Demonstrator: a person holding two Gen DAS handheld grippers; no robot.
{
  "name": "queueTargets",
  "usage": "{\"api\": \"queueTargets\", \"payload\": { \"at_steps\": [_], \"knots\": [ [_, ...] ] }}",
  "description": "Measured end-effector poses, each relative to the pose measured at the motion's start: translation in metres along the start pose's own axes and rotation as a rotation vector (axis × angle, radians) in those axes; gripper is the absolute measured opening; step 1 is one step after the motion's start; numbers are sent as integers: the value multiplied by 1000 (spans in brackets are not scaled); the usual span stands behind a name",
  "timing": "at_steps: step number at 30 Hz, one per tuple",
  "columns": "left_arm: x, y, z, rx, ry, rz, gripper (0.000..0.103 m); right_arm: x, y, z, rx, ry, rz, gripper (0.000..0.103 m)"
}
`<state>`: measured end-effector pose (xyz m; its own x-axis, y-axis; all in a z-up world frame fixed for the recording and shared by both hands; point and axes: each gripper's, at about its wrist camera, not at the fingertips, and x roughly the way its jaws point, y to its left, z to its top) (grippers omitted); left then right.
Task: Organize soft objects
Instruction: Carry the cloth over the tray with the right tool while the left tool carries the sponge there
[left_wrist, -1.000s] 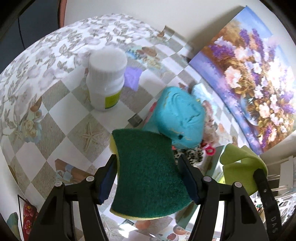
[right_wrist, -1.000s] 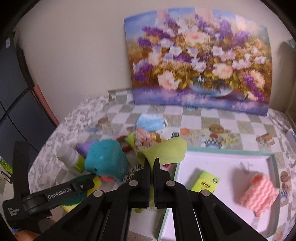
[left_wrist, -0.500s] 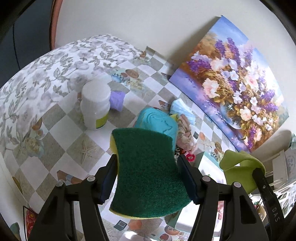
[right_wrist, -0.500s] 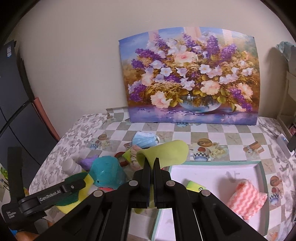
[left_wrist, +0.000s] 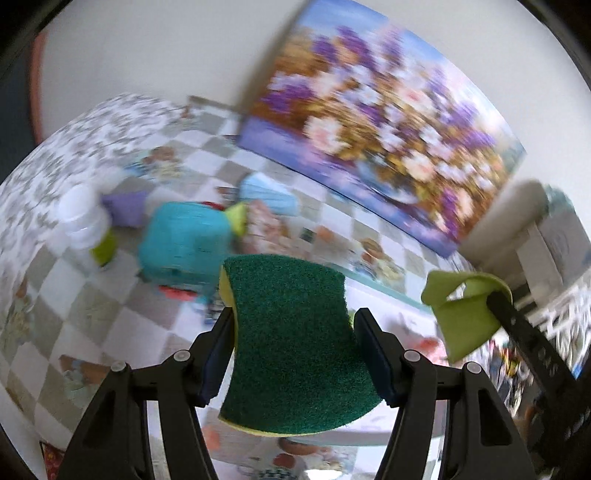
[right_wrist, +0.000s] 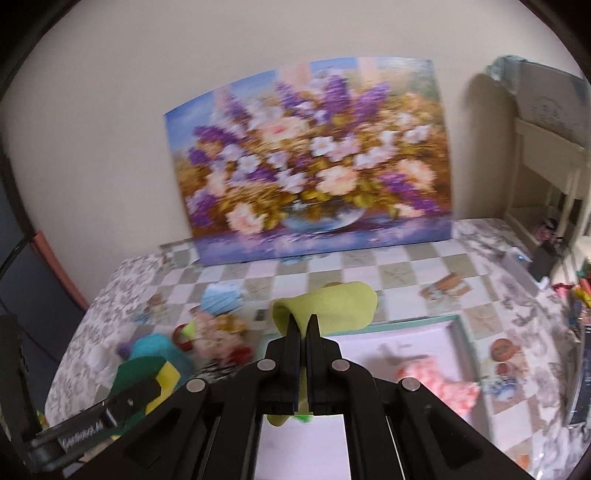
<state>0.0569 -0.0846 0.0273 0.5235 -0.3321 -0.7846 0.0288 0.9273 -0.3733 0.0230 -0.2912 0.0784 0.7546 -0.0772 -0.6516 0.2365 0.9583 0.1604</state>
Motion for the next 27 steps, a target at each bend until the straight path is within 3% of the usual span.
{"api": "queueTargets", "payload": {
  "at_steps": [4, 12, 18, 21, 27],
  "knots": [
    [12, -35, -12, 93, 24, -12, 66, -5, -29, 5, 33, -13, -55, 2],
    [36, -76, -35, 183, 95, -33, 66, -17, -85, 0, 80, 13, -152, 2],
    [59, -86, -52, 231, 181, -8, 67, -19, -96, -13, 74, 80, -180, 2],
    [73, -83, -59, 236, 227, 21, 67, -16, -101, -23, 106, 144, -182, 2],
    [97, -74, -70, 244, 299, 87, 67, 23, -119, -55, 210, 366, -141, 2]
  ]
}}
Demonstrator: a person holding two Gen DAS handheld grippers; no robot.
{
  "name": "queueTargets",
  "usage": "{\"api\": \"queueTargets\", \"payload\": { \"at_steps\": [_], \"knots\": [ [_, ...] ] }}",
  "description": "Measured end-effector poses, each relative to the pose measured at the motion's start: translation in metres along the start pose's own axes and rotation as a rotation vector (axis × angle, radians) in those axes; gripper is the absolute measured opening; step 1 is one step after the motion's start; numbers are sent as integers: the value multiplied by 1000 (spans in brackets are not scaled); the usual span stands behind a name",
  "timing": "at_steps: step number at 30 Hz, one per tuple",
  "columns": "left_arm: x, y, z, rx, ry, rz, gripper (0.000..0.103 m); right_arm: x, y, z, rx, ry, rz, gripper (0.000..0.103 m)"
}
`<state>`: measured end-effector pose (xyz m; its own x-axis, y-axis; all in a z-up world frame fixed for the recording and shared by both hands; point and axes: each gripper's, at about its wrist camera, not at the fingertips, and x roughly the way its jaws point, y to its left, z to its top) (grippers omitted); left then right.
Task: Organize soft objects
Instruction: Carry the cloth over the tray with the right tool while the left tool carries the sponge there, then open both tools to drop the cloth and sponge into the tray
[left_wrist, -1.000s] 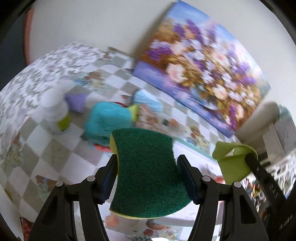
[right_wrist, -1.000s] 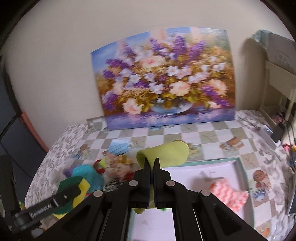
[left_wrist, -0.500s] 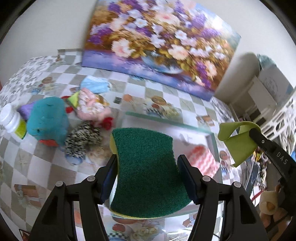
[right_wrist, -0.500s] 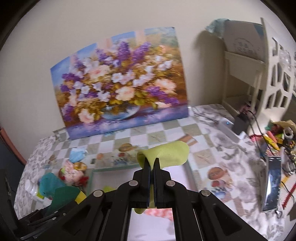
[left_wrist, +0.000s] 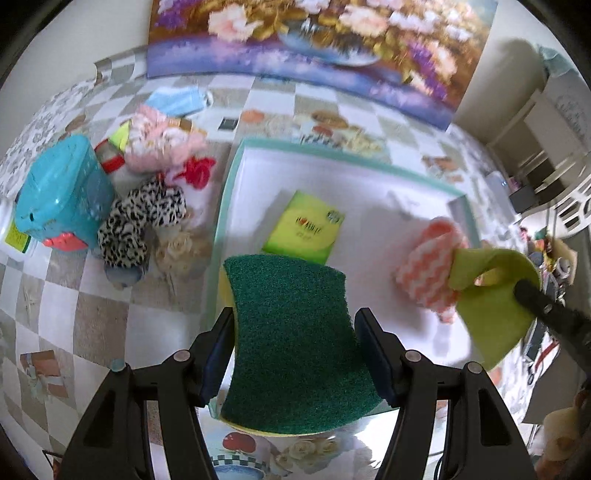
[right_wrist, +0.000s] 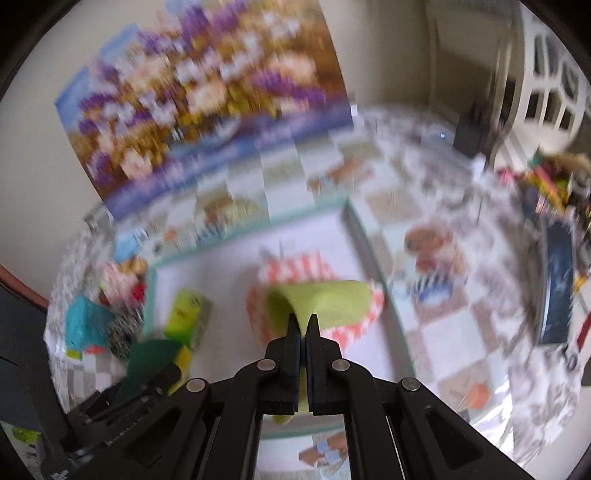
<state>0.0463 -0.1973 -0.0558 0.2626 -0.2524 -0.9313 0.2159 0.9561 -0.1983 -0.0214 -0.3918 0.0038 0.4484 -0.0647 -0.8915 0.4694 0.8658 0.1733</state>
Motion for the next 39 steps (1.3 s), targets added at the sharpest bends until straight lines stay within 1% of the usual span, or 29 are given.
{"api": "queueTargets", "payload": {
  "at_steps": [4, 7, 13, 15, 24, 25, 26, 27, 28, 29, 30, 32, 35, 36, 37, 39],
  "knots": [
    [12, 2, -3, -6, 38, 6, 67, 36, -5, -11, 5, 126, -17, 2],
    [17, 4, -3, -3, 49, 15, 67, 48, -6, -16, 8, 167, -18, 2],
    [28, 6, -2, -9, 80, 20, 67, 58, 3, -21, -35, 207, -43, 2],
    [31, 6, -2, -7, 88, 20, 67, 58, 6, -22, -50, 211, -50, 5],
    [23, 8, 1, -9, 87, 28, 69, 47, 19, -18, -103, 183, -76, 6],
    [21, 7, 1, -6, 80, 26, 73, 45, 20, -18, -109, 179, -83, 9],
    [20, 7, 2, -4, 72, 24, 76, 45, 21, -17, -112, 177, -85, 15],
    [18, 7, 2, -4, 66, 24, 82, 43, 22, -17, -115, 172, -87, 27],
    [16, 7, 3, -3, 58, 19, 82, 41, 22, -16, -115, 167, -88, 35],
    [15, 7, 3, -2, 55, 17, 83, 39, 23, -16, -114, 161, -89, 50],
    [13, 7, 3, -1, 49, 20, 83, 38, 23, -15, -113, 153, -90, 57],
    [9, 7, 4, 3, 30, 27, 85, 34, 23, -13, -109, 136, -91, 57],
    [1, 10, 7, -4, -3, 37, 86, 32, 24, -12, -110, 127, -100, 62],
    [-1, 11, 7, -7, -10, 39, 88, 32, 24, -12, -111, 126, -102, 64],
    [-3, 14, 7, -14, -21, 43, 92, 32, 24, -12, -111, 126, -103, 65],
    [-6, 18, 9, -30, -40, 54, 96, 33, 25, -12, -114, 128, -105, 72]
  ]
}}
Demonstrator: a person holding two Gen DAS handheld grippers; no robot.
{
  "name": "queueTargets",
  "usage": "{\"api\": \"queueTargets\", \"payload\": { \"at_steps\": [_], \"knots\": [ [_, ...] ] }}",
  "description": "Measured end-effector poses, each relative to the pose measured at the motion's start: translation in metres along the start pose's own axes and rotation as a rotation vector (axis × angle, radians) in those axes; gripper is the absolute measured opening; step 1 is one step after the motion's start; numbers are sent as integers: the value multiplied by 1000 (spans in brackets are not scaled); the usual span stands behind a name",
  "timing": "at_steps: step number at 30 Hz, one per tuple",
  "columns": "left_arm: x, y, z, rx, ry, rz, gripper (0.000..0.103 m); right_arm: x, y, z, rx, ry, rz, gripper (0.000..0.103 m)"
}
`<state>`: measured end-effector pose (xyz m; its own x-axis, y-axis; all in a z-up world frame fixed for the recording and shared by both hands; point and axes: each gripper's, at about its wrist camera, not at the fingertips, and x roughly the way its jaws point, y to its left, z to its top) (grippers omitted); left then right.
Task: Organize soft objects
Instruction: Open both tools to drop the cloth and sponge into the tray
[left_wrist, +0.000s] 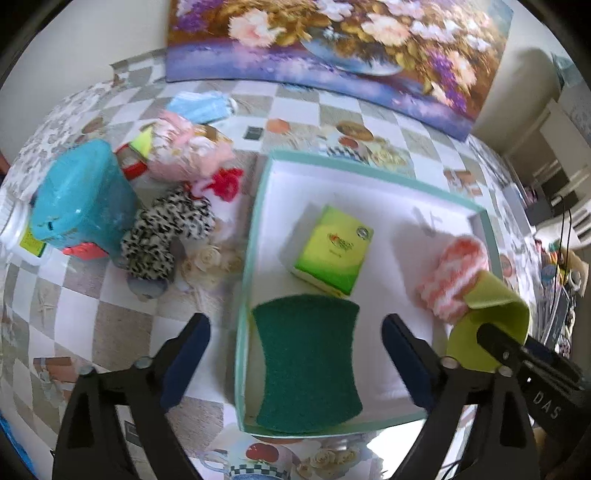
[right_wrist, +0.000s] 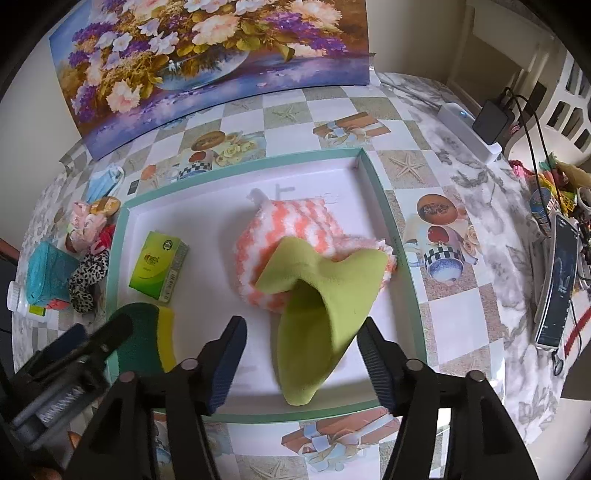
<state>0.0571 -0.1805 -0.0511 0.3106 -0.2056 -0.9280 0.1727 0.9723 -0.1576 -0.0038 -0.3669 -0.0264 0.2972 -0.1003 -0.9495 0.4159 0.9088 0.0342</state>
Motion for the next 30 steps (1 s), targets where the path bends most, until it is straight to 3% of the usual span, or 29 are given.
{"api": "queueTargets", "payload": {
  "at_steps": [7, 9, 22, 30],
  "knots": [
    [-3, 22, 6, -87, -42, 71, 97, 3, 1, -1, -15, -5, -30, 90],
    [-4, 25, 6, -95, -49, 81, 97, 3, 0, -1, -12, -9, -25, 103],
    [-13, 34, 11, -84, -62, 106, 97, -2, 6, 0, -24, -36, -26, 103],
    [-35, 41, 15, -92, -132, 135, 97, -21, 23, 1, -88, -110, -55, 103]
  ]
}}
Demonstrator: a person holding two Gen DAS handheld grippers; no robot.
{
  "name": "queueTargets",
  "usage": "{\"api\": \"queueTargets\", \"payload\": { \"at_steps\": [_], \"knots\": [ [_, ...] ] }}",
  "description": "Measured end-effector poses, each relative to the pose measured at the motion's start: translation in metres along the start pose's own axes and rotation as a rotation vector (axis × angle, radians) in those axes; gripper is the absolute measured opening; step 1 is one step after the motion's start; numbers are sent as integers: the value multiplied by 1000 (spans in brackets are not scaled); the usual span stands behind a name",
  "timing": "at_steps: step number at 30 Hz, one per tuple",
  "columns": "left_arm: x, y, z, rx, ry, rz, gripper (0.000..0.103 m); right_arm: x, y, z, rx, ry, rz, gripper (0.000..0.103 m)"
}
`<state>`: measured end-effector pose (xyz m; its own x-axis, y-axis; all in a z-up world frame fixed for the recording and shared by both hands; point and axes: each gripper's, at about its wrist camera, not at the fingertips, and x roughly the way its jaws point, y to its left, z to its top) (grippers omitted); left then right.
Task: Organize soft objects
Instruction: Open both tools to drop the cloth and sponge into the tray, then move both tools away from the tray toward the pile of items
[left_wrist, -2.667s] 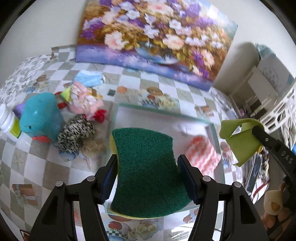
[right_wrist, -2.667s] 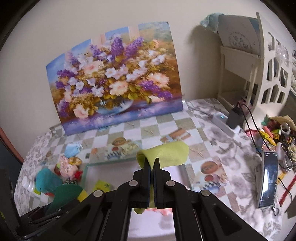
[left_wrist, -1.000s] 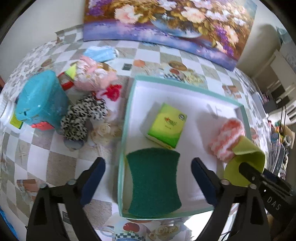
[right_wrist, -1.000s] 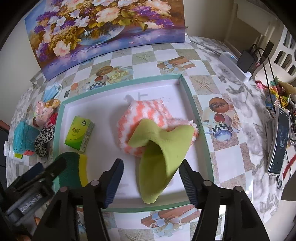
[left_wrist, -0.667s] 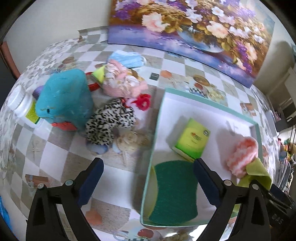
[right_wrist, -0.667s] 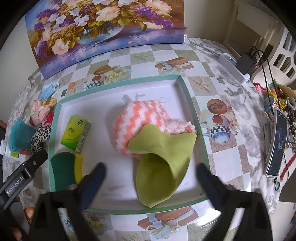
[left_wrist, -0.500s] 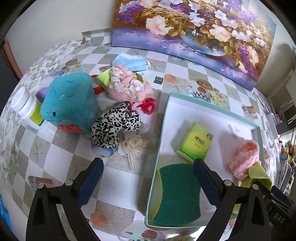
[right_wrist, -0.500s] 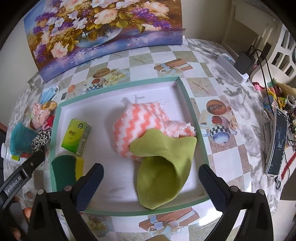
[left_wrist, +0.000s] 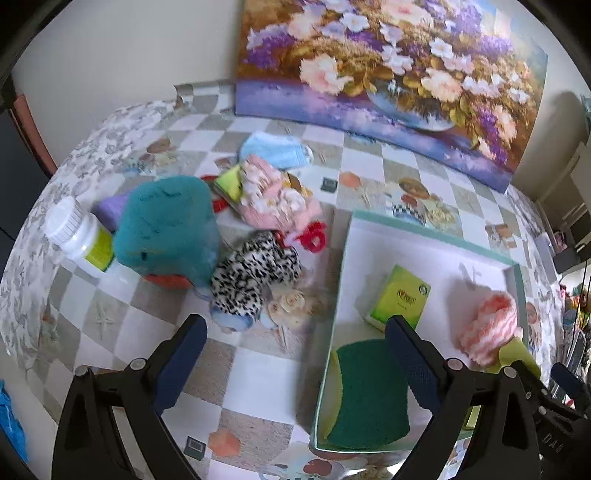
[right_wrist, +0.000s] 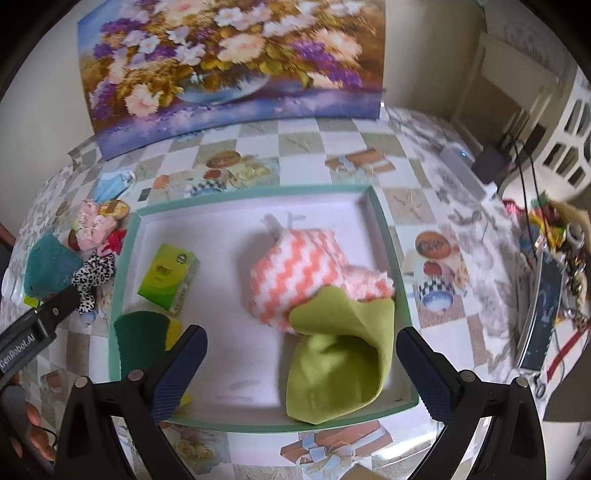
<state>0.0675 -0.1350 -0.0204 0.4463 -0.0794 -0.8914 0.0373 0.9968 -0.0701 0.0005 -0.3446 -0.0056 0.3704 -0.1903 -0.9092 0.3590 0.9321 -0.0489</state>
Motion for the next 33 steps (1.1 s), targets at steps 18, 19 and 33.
{"api": "queueTargets", "payload": {
  "at_steps": [18, 19, 33],
  "knots": [
    [-19, 60, 18, -172, -57, 53, 97, -11, 74, -6, -132, -25, 81, 103],
    [-20, 66, 19, -185, -57, 56, 97, -11, 78, -7, -137, -22, 85, 103],
    [-23, 153, 24, -341, -56, 81, 97, -1, 137, -12, -171, -12, 166, 103]
  ]
}}
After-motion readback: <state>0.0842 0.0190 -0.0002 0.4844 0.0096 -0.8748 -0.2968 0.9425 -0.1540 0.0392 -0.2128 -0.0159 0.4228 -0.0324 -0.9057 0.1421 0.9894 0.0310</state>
